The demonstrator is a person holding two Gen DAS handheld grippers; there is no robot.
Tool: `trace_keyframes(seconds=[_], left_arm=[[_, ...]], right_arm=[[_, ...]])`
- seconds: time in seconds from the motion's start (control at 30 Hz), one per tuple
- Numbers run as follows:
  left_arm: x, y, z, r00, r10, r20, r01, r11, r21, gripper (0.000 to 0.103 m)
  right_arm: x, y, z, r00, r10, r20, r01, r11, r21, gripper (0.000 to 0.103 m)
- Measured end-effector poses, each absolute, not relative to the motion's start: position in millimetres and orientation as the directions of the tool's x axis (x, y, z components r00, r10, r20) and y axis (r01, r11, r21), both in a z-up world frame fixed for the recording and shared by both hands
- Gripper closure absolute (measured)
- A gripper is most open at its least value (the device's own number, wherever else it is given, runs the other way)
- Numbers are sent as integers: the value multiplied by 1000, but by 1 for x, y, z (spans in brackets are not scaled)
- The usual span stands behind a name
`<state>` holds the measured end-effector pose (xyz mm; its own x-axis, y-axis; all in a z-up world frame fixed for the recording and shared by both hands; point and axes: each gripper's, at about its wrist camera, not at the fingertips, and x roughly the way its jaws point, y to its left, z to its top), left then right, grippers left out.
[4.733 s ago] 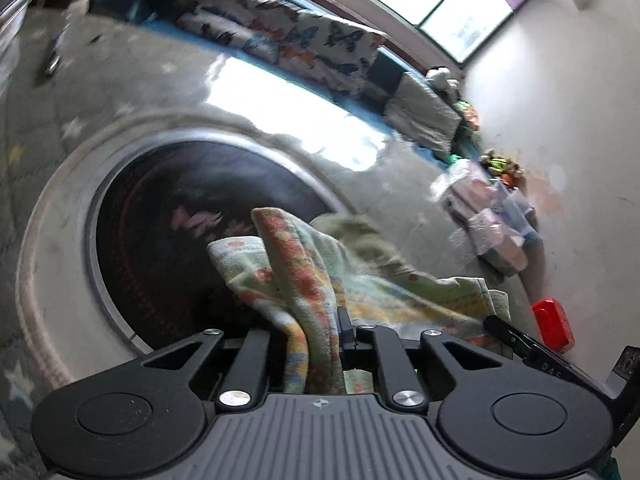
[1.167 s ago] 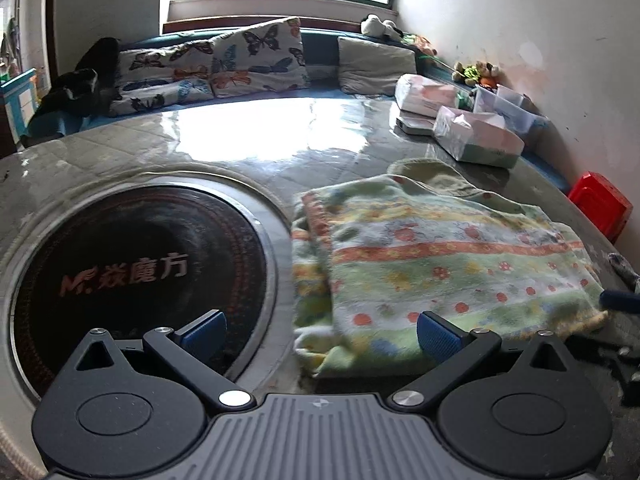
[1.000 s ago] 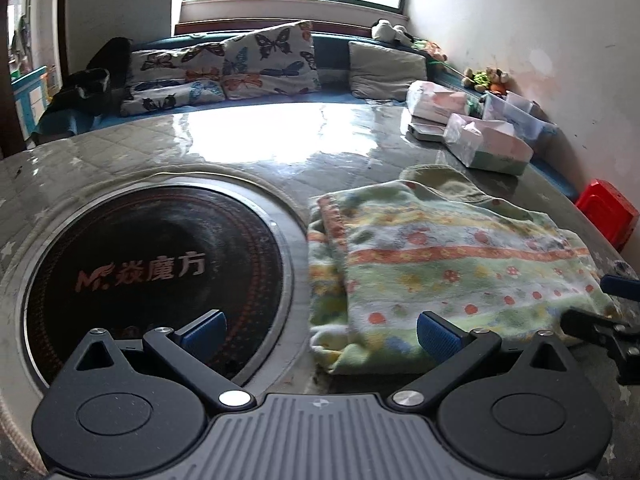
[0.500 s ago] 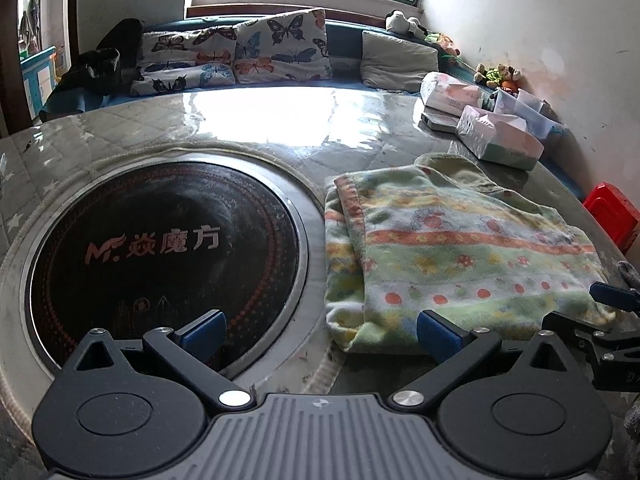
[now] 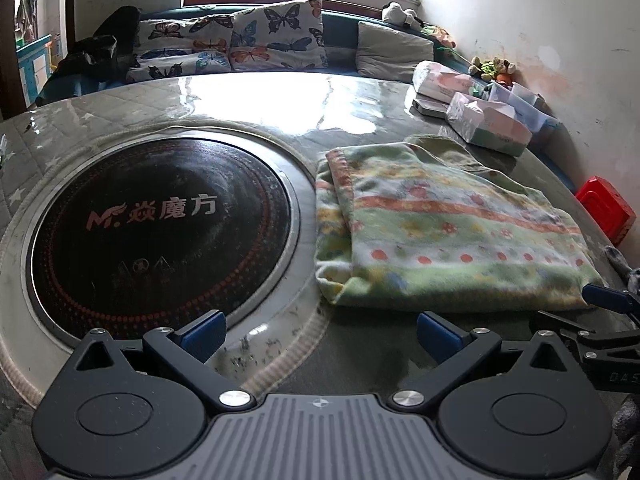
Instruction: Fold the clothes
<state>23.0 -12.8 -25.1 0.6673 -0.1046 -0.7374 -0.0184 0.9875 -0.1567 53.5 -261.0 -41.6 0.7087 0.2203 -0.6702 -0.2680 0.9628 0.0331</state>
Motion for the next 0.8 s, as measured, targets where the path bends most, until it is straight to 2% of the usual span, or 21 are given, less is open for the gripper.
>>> trace_keyframes(seconds=[0.5,0.8], left_arm=[[6,-28,-20,684,-121,-720,21,989,-145,0],[0,-34,-22,672,-150,-725,48,986,-160,0]], right_arm=[[34,-267,-45,697,210,-686,-232,971,61,0],[27,-263,-49,714,174,-678,-224,975,14,0]])
